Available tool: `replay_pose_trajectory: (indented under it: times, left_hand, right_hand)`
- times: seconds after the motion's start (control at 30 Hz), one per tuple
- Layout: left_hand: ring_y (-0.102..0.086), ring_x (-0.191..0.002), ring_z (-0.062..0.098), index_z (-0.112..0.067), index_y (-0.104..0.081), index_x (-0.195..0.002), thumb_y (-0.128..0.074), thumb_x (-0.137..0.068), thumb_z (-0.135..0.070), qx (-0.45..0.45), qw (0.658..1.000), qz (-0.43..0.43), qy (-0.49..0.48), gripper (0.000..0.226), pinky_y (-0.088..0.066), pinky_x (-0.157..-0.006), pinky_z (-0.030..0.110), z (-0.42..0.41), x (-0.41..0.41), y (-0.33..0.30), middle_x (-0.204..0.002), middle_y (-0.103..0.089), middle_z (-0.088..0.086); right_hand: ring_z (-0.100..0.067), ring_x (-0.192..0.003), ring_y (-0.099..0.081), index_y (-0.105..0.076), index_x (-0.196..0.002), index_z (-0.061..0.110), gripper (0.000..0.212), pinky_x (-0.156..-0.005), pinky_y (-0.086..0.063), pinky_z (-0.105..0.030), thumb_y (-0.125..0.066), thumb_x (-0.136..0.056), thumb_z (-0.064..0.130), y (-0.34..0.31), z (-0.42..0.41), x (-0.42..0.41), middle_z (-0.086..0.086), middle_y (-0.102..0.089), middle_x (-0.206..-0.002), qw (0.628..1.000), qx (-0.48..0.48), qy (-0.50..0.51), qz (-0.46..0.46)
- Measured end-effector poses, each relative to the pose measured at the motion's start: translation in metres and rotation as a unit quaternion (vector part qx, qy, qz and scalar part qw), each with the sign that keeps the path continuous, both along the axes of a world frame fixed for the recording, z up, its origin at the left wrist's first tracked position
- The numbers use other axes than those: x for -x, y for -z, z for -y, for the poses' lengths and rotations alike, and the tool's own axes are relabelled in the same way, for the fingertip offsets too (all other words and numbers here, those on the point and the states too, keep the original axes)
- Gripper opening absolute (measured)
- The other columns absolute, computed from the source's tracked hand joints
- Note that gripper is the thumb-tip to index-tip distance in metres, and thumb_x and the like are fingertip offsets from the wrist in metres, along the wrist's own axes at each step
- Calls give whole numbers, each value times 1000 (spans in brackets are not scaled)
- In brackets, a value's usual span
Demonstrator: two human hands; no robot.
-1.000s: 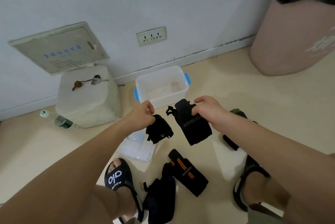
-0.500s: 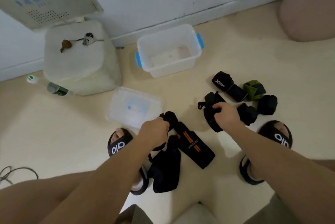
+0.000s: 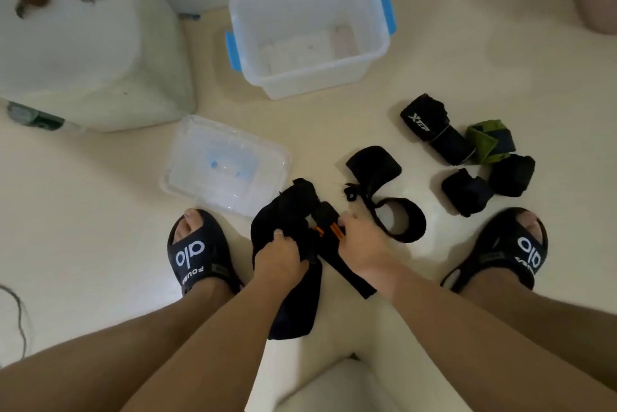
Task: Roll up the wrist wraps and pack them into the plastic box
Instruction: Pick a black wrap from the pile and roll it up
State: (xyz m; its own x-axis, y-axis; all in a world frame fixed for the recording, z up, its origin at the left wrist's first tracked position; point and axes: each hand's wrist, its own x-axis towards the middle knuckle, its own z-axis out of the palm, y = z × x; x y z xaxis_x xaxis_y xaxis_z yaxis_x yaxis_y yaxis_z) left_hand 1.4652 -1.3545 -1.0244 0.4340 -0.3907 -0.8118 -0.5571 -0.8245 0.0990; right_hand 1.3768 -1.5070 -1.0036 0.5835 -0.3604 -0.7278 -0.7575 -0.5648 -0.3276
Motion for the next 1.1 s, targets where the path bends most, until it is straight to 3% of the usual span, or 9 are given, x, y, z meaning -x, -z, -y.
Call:
replay_pose_trajectory:
  times: [0.17, 0.37, 0.47, 0.57, 0.63, 0.73, 0.87, 1.0, 1.1]
  left_hand:
    - [-63, -115, 33, -5, -48, -136, -62, -98, -32, -8, 999, -12, -48, 49, -51, -87, 38, 4, -11, 13, -152, -37, 18]
    - [-64, -101, 30, -8, -56, -108, -61, -95, -22, 38, 996, 0, -81, 19, -50, -78, 37, -9, -28, 12, -111, -57, 8]
    - [-64, -95, 28, -10, -58, -100, -62, -92, -19, 54, 995, 1, -89, 13, -51, -78, 38, -7, -35, 1, -102, -58, 5]
    - [-61, -87, 22, -14, -60, -97, -57, -90, -13, 79, 991, -1, -107, 7, -51, -76, 34, 1, -43, -17, -96, -64, 2]
    - [-59, -85, 19, -20, -61, -99, -55, -90, -11, 102, 987, -10, -125, 14, -49, -74, 31, 8, -49, -32, -94, -65, -2]
    - [-58, -92, 14, -29, -65, -107, -52, -89, -4, 142, 974, -50, -170, 34, -42, -74, 23, 21, -57, -62, -106, -64, -9]
    - [-62, -99, 11, -37, -68, -102, -48, -86, 3, 205, 954, -80, -203, 47, -42, -69, 13, 40, -69, -121, -119, -67, -7]
    - [-63, -100, 17, -40, -70, -96, -51, -84, 5, 284, 925, -84, -236, 51, -48, -73, 19, 59, -75, -187, -121, -67, 1]
    - [-60, -108, 17, -35, -71, -114, -55, -85, 1, 325, 918, -79, -214, 49, -49, -81, 19, 73, -76, -236, -128, -63, 0]
  right_hand:
    - [-30, -119, -58, -62, -134, 20, 42, -99, -52, -39, -58, -93, 13, 31, -36, -6, -9, -58, -129, 975, -202, 70, -59]
    - [-28, -132, -54, -52, -149, 16, 63, -113, -46, -40, -60, -89, 3, 50, -49, -8, -8, -56, -144, 926, -291, 221, -92]
    - [-25, -127, -58, -59, -143, 12, 58, -109, -48, -36, -66, -86, 1, 46, -48, -11, -8, -62, -137, 909, -302, 273, -91]
    - [-7, -92, -60, -74, -119, 10, 30, -74, -46, -11, -67, -90, 6, 25, -42, -11, -4, -70, -113, 911, -277, 301, -50]
    - [-6, -85, -59, -77, -100, 14, 14, -61, -40, -9, -70, -90, 9, 10, -38, -8, -1, -71, -100, 916, -235, 325, -3]
    - [-16, -87, -65, -70, -82, 20, 16, -66, -46, -19, -72, -85, 5, -21, -29, -3, 3, -70, -85, 919, -196, 339, 54]
    - [-11, -69, -60, -67, -77, 17, 21, -63, -45, -19, -72, -84, -2, -78, 0, 0, 4, -65, -73, 915, -179, 337, 128]
    - [-15, -71, -60, -68, -74, 19, 21, -67, -47, -27, -71, -85, 1, -140, 30, -4, -1, -67, -76, 909, -171, 323, 199]
    - [-12, -70, -58, -66, -77, 19, 22, -63, -43, -23, -68, -86, -1, -186, 49, -12, 2, -65, -77, 905, -181, 301, 239]
